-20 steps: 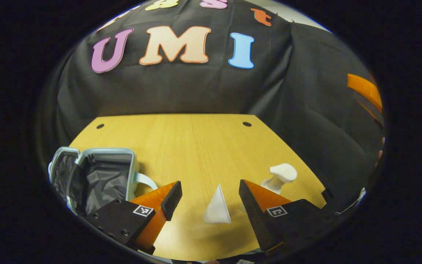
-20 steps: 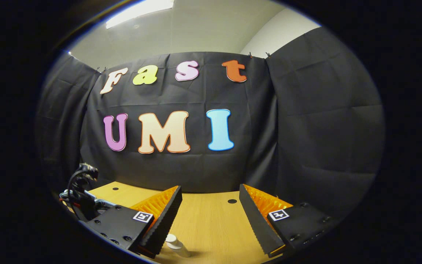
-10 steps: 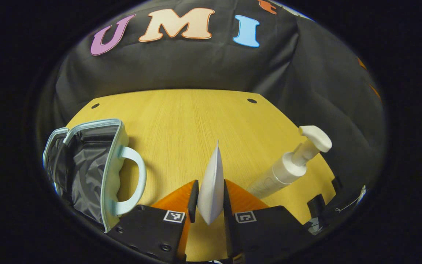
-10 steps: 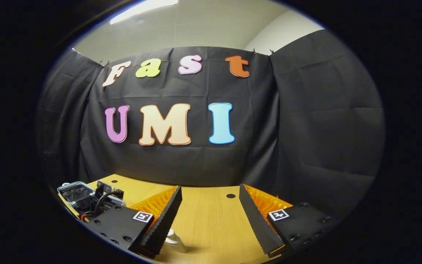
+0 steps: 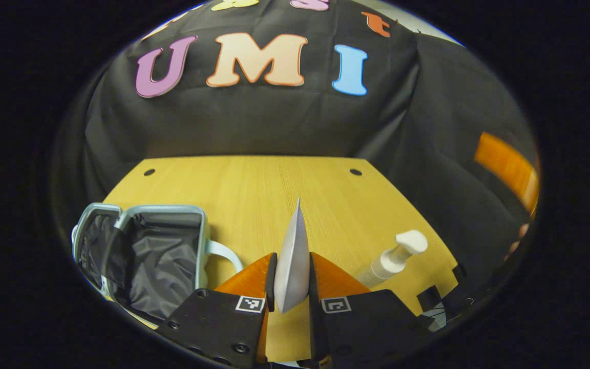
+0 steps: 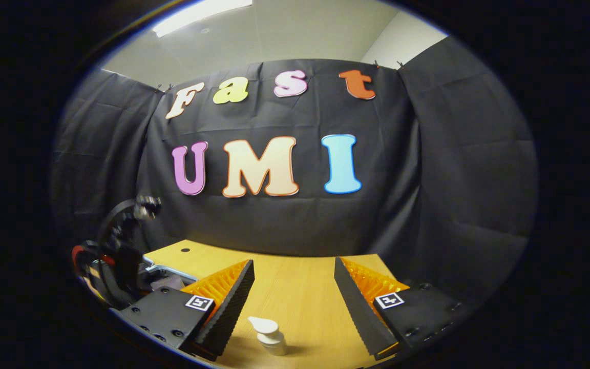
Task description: First open the suitcase, pack the skin care products into it, and then close the suitcase.
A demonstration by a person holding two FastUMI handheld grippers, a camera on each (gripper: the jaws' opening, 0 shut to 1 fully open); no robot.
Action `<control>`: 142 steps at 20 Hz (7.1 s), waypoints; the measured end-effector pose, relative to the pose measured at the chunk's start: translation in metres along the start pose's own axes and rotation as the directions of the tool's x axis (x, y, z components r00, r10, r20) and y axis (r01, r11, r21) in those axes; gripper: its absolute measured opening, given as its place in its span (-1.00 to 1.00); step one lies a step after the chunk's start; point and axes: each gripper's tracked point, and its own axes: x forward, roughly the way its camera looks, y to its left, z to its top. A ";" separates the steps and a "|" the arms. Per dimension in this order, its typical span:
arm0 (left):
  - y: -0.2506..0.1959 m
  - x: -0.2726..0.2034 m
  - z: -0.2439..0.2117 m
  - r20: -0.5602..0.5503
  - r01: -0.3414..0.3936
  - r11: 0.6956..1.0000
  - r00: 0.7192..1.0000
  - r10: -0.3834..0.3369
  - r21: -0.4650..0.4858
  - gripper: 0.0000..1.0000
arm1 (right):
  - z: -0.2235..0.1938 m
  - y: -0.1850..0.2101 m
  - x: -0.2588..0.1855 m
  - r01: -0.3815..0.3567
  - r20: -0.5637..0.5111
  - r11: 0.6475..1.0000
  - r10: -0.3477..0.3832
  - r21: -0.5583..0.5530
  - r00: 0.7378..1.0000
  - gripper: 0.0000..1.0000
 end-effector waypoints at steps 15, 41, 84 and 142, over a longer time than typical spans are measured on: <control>0.120 -0.087 0.072 0.131 -0.200 0.979 0.970 0.203 -0.032 -0.50 | -0.211 0.034 0.023 -0.111 -0.368 0.990 0.071 -0.086 0.927 0.96; 0.268 0.007 -0.095 -0.360 -0.145 0.989 0.925 0.123 -0.035 -0.36 | -0.095 0.268 0.001 -0.244 -0.337 0.941 0.314 0.235 0.888 0.17; 0.649 -0.076 -0.116 -0.356 -0.459 0.827 0.869 0.343 -0.324 0.56 | -0.113 0.360 0.105 -0.072 -0.390 0.974 0.153 0.213 0.908 0.97; 0.096 -0.017 0.000 -0.312 0.215 0.975 0.931 -0.191 0.046 -0.80 | -0.059 0.090 -0.008 0.042 -0.235 0.958 0.028 0.285 0.972 0.96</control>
